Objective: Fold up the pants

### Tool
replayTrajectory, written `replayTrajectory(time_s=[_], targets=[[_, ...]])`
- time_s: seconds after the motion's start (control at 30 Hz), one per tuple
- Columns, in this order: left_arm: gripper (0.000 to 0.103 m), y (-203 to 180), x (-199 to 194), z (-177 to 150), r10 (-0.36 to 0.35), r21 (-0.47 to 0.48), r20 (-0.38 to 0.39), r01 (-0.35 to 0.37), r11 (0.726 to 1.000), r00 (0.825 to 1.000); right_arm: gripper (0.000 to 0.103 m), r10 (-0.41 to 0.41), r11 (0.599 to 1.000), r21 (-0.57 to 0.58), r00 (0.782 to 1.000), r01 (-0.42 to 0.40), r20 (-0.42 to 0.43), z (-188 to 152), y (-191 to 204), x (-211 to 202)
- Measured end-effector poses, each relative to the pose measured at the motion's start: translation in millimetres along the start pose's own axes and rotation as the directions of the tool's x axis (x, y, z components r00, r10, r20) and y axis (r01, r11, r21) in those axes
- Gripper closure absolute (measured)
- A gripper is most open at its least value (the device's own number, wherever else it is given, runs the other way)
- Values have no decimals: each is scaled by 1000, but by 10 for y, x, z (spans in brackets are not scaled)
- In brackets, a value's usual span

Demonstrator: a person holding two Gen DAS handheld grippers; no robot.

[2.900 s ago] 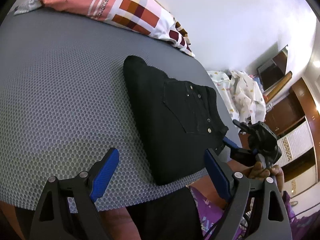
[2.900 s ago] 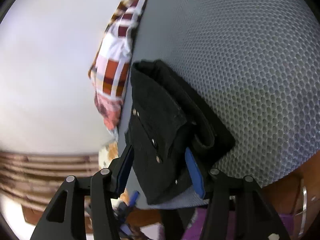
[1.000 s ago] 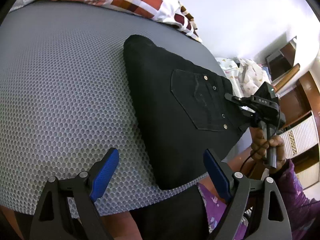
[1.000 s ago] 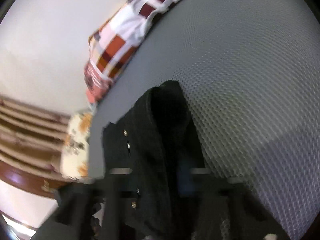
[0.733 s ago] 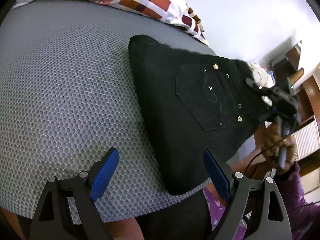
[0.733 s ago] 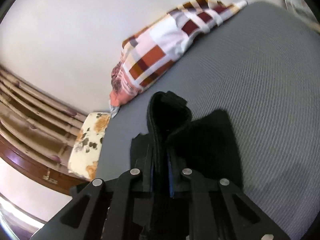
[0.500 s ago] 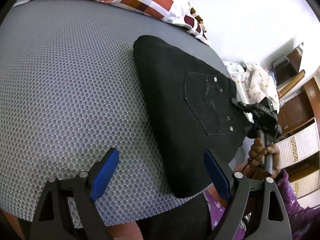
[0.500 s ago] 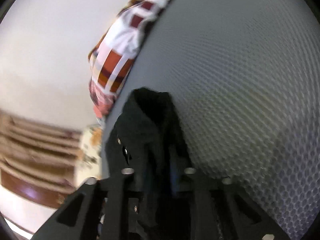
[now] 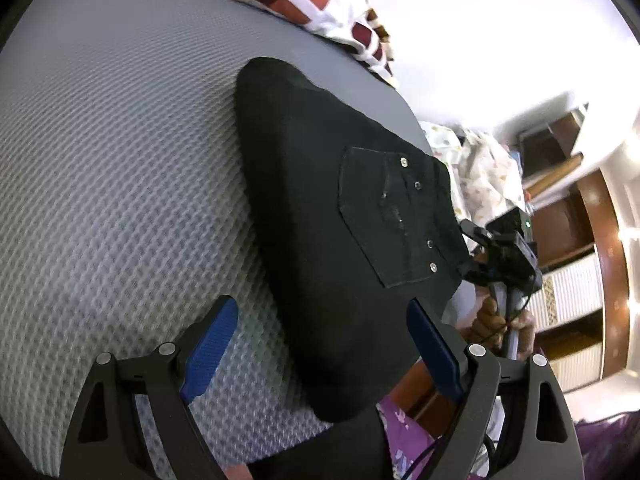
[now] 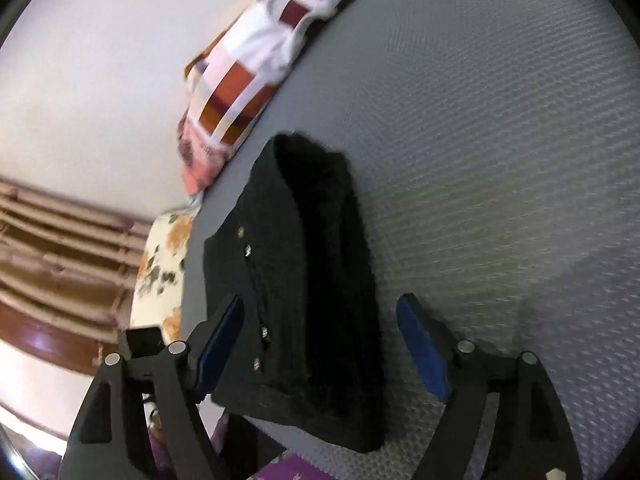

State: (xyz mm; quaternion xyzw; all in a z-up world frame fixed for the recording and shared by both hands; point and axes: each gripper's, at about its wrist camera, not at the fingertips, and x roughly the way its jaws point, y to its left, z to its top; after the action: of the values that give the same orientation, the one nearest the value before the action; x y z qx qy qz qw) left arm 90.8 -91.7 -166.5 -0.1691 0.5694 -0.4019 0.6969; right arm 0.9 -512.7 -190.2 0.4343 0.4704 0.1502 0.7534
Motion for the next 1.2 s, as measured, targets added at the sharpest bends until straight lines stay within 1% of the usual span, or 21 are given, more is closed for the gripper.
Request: replayTrajectory(time_s=[0.03,0.1,0.13,0.17,0.2,0.23,0.27,0.37,0.43,0.53,0.6,0.63,0.67,0.7,0.77,0.83,0.93,1.03,1.2], targets=[[17,-2,25,27,-19,5,-4,19,1000,1000,34,10,1000,-2,1000,-10,-8,6,7,35],[17,6,98,82,-91,11,-28,92,996,995,35,13,999,-34,1000,-14,-17,16,75,125],[17,24,106,72,-121,12,-39,122,993,992,36,40,998,-39,999,-41,-22,5,89,157],[17,33,131,107,-145,13,-41,146,989,989,40,54,998,-38,998,-55,-20,-4,91,188],[17,28,148,151,-150,21,-33,151,988,988,54,37,998,-46,999,-38,-21,-30,91,194],[17,19,154,162,-153,26,-34,154,988,988,63,5,998,-59,1000,-7,-25,-48,90,210],[17,-5,180,195,-148,40,-37,150,988,988,67,5,999,-53,1000,-7,-25,-62,50,206],[17,-50,216,229,-126,76,-40,129,989,991,72,36,999,-25,999,-37,-27,-66,-27,206],[24,-109,235,250,-81,106,-33,84,991,996,70,40,999,-31,998,-41,-41,-48,-17,224],[25,-171,273,255,-27,147,-32,32,989,999,69,48,998,-25,997,-49,-57,-28,-30,220],[25,-245,291,228,32,185,-28,-26,982,999,69,45,998,-28,997,-47,-57,-28,-24,221],[25,-280,305,209,64,207,-25,-57,977,998,69,42,998,-33,998,-44,-54,-34,-17,222],[25,-348,330,183,111,244,-18,-103,964,994,69,39,998,-38,998,-41,-50,-37,-7,228],[25,-382,354,160,141,269,-11,-133,954,990,69,33,998,-45,999,-35,-43,-36,10,238],[25,-466,404,107,205,326,8,-197,925,979,69,19,998,-60,999,-21,-29,-51,45,249],[25,-489,424,76,230,345,15,-221,912,973,68,7,998,-68,1000,-9,-21,-63,64,253],[25,-482,435,79,237,347,16,-228,910,971,68,-8,997,-78,1000,7,-10,-82,91,262],[25,-516,478,75,258,359,21,-248,900,966,68,-10,997,-81,1000,9,-7,-82,95,267],[25,-558,541,41,290,382,31,-280,881,956,67,4,1000,-28,999,-5,-38,-55,43,272]])
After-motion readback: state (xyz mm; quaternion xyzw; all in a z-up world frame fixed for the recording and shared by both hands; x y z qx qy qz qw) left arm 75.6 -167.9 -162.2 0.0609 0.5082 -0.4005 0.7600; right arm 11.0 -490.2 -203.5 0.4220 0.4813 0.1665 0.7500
